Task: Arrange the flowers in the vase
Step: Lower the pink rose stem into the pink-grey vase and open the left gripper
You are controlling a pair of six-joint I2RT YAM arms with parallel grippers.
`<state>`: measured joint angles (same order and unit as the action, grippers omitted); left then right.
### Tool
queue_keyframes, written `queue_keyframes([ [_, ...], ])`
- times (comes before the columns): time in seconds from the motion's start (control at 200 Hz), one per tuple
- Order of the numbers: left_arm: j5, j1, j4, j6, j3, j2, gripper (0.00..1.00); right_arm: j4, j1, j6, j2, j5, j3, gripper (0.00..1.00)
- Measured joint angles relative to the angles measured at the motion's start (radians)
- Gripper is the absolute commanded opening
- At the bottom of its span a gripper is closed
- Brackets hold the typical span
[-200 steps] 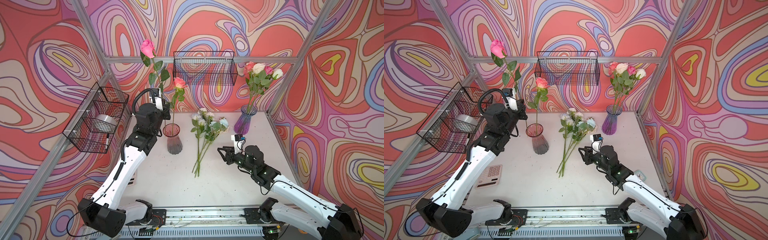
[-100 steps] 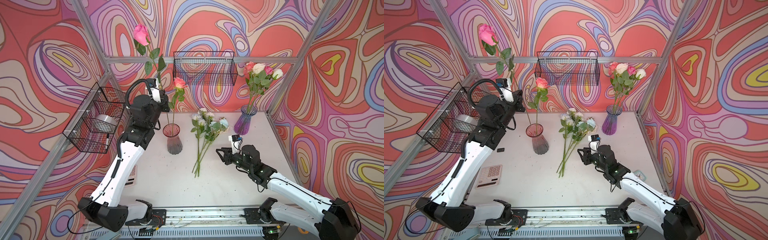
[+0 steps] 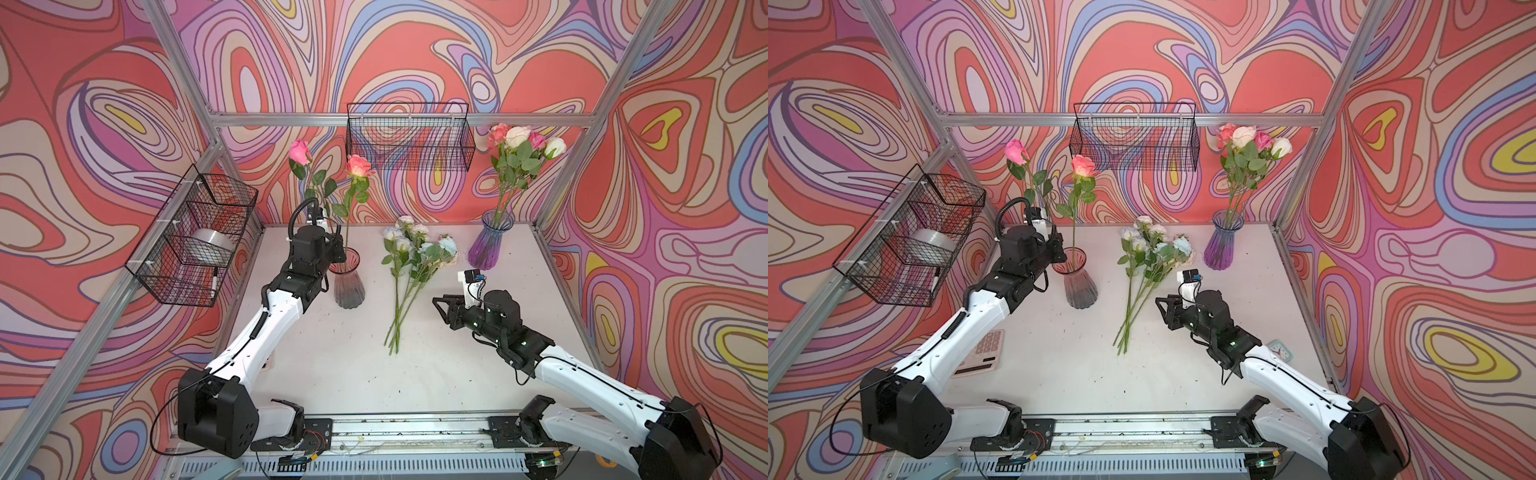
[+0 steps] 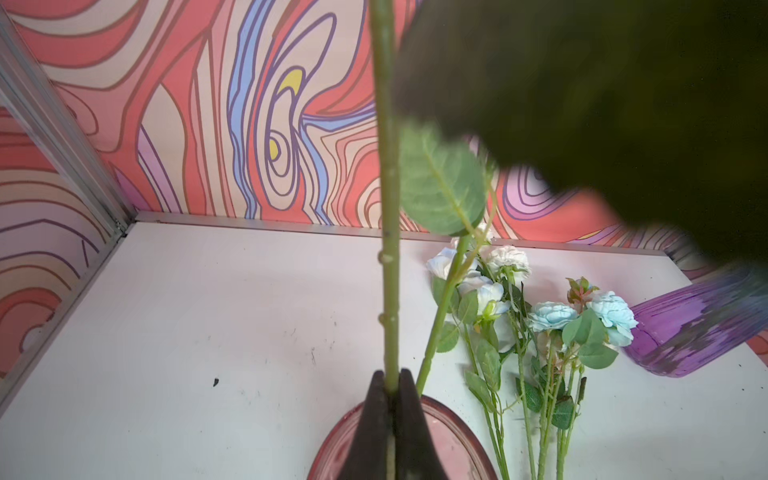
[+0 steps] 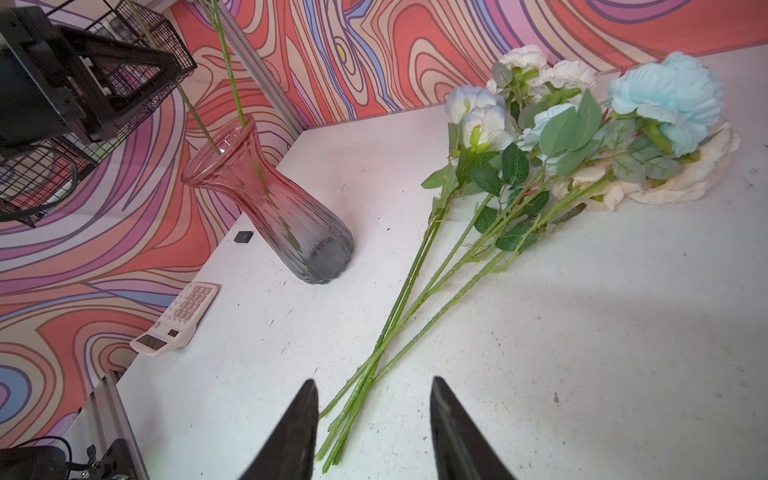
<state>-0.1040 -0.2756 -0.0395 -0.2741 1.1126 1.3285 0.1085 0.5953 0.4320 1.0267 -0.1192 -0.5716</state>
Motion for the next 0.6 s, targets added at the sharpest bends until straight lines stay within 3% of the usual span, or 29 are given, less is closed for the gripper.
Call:
queue_keyframes([
  [0.15, -0.001, 0.0, -0.002, -0.031, -0.046, -0.026, 0.35, 0.011, 0.0, 0.0, 0.024, 0.0, 0.0, 0.45],
  [0.335, 0.0, 0.0, -0.017, -0.045, -0.053, -0.073, 0.4, 0.011, 0.0, -0.001, 0.038, -0.001, 0.0, 0.45],
  [0.471, 0.003, 0.0, -0.057, -0.052, -0.051, -0.13, 0.5, 0.002, 0.0, -0.001, 0.049, 0.002, -0.013, 0.44],
  [0.601, 0.011, 0.0, -0.118, -0.054, -0.037, -0.22, 0.56, -0.012, 0.0, 0.002, 0.068, 0.037, -0.041, 0.38],
])
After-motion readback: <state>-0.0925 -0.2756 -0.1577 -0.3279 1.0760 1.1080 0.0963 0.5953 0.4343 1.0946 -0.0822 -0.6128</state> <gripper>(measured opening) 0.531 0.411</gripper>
